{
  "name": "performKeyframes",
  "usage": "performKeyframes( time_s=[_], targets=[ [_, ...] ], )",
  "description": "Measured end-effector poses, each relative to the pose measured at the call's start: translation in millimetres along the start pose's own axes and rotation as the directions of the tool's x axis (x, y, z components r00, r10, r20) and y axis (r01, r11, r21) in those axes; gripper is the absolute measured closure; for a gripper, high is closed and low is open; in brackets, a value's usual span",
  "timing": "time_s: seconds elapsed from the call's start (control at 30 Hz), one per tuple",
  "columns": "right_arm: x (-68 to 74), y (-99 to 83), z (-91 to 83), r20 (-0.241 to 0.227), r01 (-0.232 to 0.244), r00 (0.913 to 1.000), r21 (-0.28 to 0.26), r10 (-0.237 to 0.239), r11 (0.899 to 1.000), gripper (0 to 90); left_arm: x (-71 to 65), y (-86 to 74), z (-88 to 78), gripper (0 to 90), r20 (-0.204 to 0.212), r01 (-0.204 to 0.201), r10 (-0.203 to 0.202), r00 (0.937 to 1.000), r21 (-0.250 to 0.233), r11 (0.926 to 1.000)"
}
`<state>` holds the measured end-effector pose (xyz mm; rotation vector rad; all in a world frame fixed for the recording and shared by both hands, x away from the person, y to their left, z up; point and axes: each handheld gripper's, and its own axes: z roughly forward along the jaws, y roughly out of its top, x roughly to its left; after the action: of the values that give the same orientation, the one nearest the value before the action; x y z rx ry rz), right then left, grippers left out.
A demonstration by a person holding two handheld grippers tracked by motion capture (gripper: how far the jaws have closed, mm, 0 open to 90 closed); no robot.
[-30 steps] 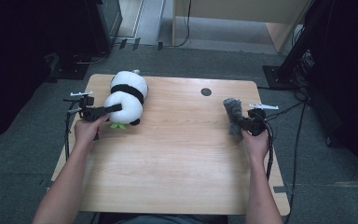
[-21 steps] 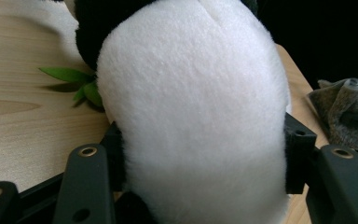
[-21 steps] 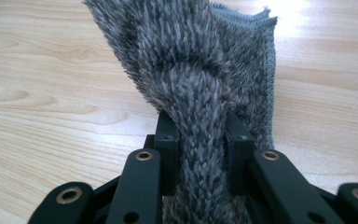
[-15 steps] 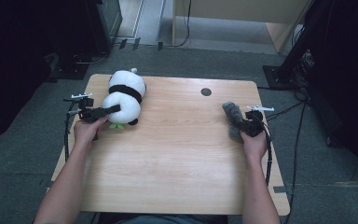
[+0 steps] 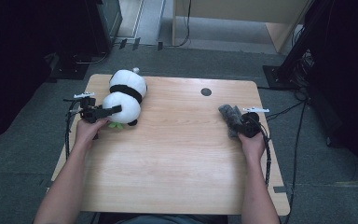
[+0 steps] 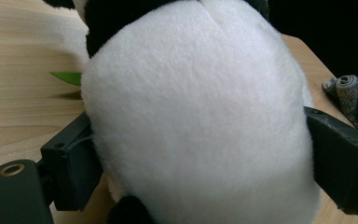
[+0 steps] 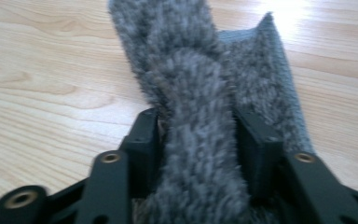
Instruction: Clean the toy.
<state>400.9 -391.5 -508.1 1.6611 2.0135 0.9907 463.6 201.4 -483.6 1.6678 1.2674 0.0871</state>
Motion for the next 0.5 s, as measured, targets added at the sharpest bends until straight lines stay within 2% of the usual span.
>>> performKeyframes(
  time_s=[0.07, 0.2, 0.3, 0.37, 0.4, 0.43, 0.5],
  targets=[
    [0.6, -0.4, 0.7, -0.01, 0.008, 0.9999, 0.001, -0.008, 1.0, 46.3, -2.4, 2.1, -1.0, 9.0, -0.007, 0.002, -0.002, 1.0, 0.013, 0.9999],
    [2.3, 0.6, 1.4, -0.018, 0.002, 0.9998, 0.004, -0.002, 1.0, 40.1, -8.6, 4.2, -0.1, 8.5, -0.042, -0.033, 0.034, 0.9985, 0.031, 0.999],
    [3.3, 1.7, -0.3, -0.009, 0.004, 1.0, 0.006, -0.004, 1.0, 38.7, -11.0, 5.2, -1.7, 8.2, -0.056, -0.062, 0.065, 0.9964, 0.042, 0.9972],
    [3.7, 2.9, -3.2, 0.011, 0.006, 0.9999, 0.005, -0.006, 1.0, 37.4, -10.1, 5.3, -1.7, 7.4, -0.058, -0.051, 0.054, 0.9969, 0.042, 0.9978],
    [3.6, 3.6, -5.1, 0.018, 0.006, 0.9998, 0.002, -0.006, 1.0, 36.5, -10.3, 5.4, -2.1, 3.8, -0.063, -0.052, 0.054, 0.9966, 0.038, 0.9979],
    [3.3, 4.6, -7.5, 0.018, 0.001, 0.9998, -0.003, -0.001, 1.0, 35.6, -10.9, 5.6, -2.7, 0.0, -0.068, -0.056, 0.058, 0.996, 0.033, 0.9979],
    [3.3, 6.2, -10.5, 0.023, -0.012, 0.9997, -0.009, 0.012, 1.0, 32.3, -12.3, 6.8, -4.7, 0.0, -0.088, -0.069, 0.071, 0.9936, 0.029, 0.9972]
  ],
)
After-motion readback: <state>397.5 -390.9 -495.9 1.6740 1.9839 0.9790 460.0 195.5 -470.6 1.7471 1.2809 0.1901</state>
